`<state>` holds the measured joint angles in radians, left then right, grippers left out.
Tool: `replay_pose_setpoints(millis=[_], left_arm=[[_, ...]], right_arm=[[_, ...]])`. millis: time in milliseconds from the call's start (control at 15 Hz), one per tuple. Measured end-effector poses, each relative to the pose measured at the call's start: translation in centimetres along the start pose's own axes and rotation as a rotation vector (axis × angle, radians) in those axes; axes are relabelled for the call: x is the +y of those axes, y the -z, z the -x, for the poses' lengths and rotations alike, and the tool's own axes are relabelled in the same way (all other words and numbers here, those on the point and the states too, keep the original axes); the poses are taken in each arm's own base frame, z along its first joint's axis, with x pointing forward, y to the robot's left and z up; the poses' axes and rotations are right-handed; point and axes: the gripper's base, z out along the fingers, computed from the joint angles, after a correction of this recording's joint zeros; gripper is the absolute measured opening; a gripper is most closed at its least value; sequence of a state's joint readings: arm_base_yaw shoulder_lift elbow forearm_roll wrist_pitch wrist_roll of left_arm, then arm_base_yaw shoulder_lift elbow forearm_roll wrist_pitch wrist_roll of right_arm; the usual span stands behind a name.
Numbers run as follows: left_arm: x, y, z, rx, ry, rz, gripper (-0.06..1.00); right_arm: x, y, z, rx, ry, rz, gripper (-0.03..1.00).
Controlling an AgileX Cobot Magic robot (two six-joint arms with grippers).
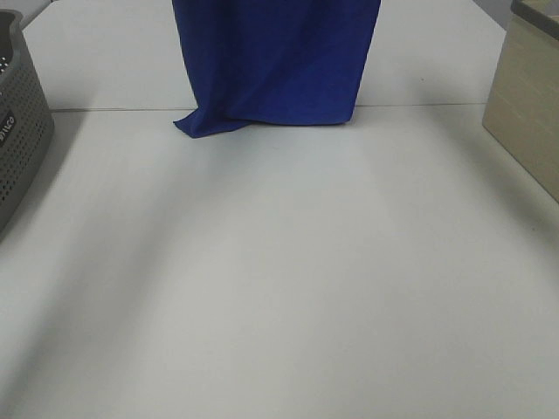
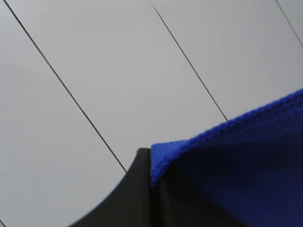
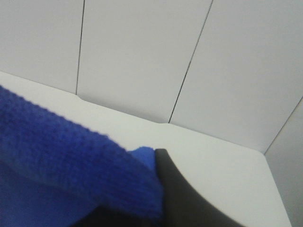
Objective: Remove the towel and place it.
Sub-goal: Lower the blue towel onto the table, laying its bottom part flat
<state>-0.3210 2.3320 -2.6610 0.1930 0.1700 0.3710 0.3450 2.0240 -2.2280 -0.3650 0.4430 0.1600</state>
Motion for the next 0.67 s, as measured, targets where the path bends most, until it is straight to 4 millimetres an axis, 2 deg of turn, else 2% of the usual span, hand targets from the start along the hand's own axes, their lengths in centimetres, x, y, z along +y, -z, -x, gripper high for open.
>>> replay_pose_setpoints(millis=[333,400,667], left_arm=[[0.4,2.6,2.5,0.274,0.024,-0.129,0.0],[1.3,4.2,3.3,0.401,0.025,-0.178,0.0],[2.5,7.4,4.9,0.598,0.043,-0.275,0.0]], right_arm=[[0.2,3.1,0.7,0.147,-0.016,0.122,0.02],[0.3,4.3,0.7,0.214,-0.02,0.157,0.02],[0.4,7.1,1.5,0.292,-0.071,0.238,0.02]])
